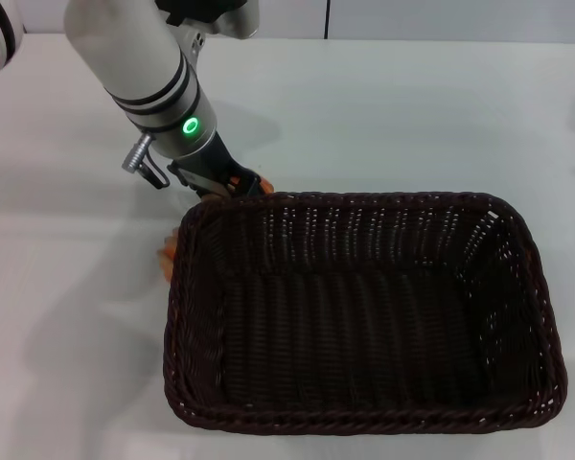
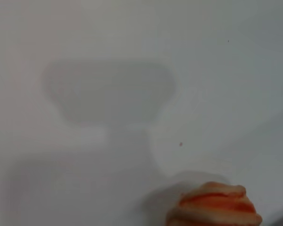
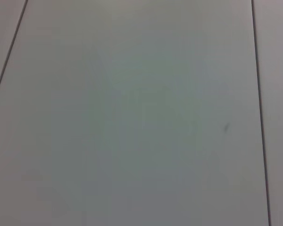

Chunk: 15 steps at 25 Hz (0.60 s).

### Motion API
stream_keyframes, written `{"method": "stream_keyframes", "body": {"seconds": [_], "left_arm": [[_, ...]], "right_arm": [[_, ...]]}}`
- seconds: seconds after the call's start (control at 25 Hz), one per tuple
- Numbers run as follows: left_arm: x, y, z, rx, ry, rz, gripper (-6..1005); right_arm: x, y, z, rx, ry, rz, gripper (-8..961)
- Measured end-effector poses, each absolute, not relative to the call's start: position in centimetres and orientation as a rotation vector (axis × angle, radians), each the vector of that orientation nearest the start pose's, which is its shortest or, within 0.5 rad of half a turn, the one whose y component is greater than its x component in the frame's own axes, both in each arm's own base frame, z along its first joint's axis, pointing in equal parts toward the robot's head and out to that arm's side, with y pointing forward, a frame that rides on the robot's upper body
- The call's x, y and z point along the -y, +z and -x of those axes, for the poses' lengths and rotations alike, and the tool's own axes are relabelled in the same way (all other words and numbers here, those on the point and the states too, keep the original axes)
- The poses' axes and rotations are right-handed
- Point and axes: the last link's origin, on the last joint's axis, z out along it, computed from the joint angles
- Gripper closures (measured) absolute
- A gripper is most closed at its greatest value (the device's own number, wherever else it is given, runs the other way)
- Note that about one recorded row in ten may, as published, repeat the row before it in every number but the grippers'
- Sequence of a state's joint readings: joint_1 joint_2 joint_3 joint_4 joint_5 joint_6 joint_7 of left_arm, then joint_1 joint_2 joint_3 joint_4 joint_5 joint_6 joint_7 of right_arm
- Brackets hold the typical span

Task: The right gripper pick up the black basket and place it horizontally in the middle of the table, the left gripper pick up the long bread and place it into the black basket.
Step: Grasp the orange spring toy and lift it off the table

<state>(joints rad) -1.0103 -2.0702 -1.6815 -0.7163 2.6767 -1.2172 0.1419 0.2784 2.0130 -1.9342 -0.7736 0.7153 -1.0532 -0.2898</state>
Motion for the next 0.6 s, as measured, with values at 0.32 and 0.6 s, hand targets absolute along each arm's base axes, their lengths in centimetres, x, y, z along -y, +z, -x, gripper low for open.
{"method": "stream_keyframes", "body": {"seconds": [0.32, 0.6], "left_arm": [[-42.4, -5.7, 16.1, 1.19, 0.512, 2.281, 288], [-43.2, -4.3, 15.3, 1.121, 0.407, 2.278, 390]], "right_arm": [[-36.2, 5.6, -25.5, -0.235, 0.761, 1.323, 737], [-36.0, 5.5, -25.5, -0.24, 0.761, 1.318, 737]]}}
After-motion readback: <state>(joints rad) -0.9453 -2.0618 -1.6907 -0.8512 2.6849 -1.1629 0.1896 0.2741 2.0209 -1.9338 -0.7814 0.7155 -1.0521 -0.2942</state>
